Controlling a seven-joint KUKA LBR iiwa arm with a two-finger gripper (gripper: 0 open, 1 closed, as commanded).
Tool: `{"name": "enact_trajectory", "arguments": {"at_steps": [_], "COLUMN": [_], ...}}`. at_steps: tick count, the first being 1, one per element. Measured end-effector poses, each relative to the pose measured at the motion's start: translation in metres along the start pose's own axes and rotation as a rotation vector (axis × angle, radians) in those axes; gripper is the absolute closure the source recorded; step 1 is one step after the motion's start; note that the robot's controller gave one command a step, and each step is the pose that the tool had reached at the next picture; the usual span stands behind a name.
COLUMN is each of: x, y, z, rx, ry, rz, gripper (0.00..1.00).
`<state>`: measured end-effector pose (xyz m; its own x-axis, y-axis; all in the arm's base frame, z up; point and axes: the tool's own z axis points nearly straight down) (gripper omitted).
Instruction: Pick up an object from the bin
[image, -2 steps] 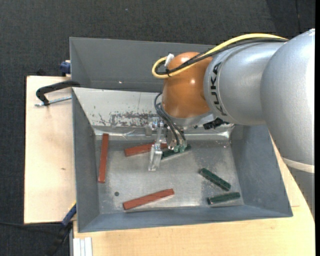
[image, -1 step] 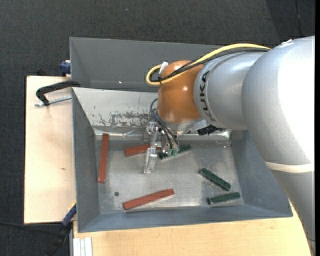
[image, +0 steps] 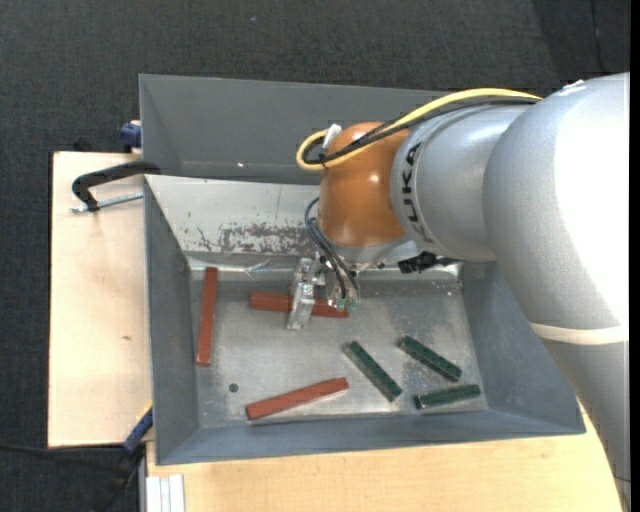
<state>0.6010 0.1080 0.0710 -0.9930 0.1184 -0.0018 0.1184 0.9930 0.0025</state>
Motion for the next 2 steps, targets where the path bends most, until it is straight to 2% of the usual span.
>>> {"name": "enact_trajectory", "arguments": {"at_steps": [1,2], "x": [0.0,0.016], "y": [0.0,0.026], "z": [0.0,-0.114], "rx": [0.0,-0.001], "ry": [0.0,-0.002], "rz": [0.0,-0.024], "gripper": [1.0,1.0]}}
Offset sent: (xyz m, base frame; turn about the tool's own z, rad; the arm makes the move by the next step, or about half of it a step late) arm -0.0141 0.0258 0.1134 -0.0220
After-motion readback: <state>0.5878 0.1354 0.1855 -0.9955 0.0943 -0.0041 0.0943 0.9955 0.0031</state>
